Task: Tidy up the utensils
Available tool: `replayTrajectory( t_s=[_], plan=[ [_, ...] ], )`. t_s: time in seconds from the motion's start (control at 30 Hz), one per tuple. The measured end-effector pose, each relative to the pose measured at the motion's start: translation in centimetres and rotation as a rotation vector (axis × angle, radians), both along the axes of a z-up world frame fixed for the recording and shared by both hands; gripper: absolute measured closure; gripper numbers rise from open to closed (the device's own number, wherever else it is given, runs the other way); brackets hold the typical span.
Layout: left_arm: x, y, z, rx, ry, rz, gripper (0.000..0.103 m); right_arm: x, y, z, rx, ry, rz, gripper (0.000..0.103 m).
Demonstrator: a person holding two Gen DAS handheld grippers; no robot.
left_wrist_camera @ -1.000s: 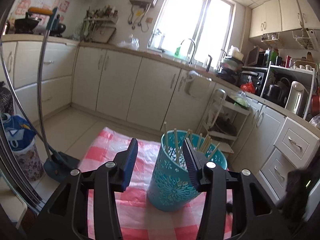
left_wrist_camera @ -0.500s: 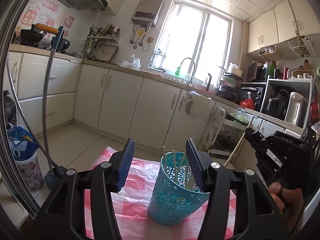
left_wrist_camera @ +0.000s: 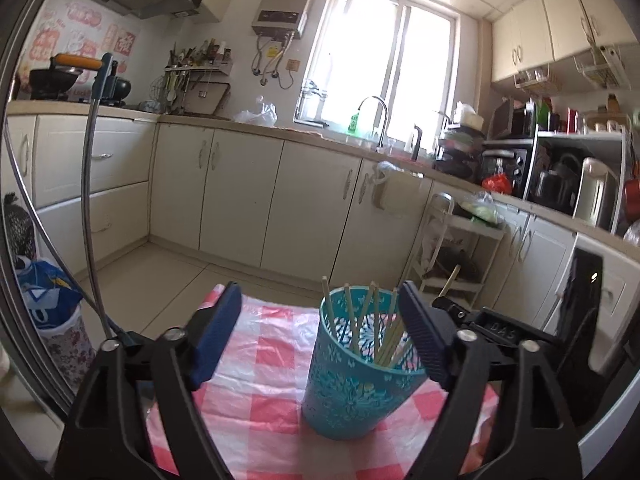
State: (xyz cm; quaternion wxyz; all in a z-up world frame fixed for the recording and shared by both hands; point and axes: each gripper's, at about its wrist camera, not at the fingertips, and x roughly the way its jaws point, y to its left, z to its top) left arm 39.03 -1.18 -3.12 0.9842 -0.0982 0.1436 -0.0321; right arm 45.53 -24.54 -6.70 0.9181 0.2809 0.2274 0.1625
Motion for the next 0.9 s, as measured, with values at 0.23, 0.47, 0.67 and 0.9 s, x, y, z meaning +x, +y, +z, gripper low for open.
replayTrajectory(
  t_s=[0.23, 0.47, 0.67, 0.9],
  plan=[
    [-6.6, 1.0, -0.3, -0.007, 0.133, -0.009, 0.008, -9.1, 0.5, 1.0, -0.212, 0.064, 0.001, 0.046],
    [-14.7, 0.7, 2.1, 0.050, 0.204, -0.003, 0.008, -21.7, 1.5, 1.3, -0.436, 0.114, -0.013, 0.007],
    [-22.5, -1.5, 2.9, 0.157, 0.277, -0.040, 0.008, -30.0, 0.8, 1.9, -0.465, 0.243, -0.055, 0.007],
    [-29.3, -2.4, 4.1, 0.236, 0.353, -0.144, 0.008, -38.8, 0.8, 4.5, -0.490, 0.236, -0.082, 0.007]
  ],
)
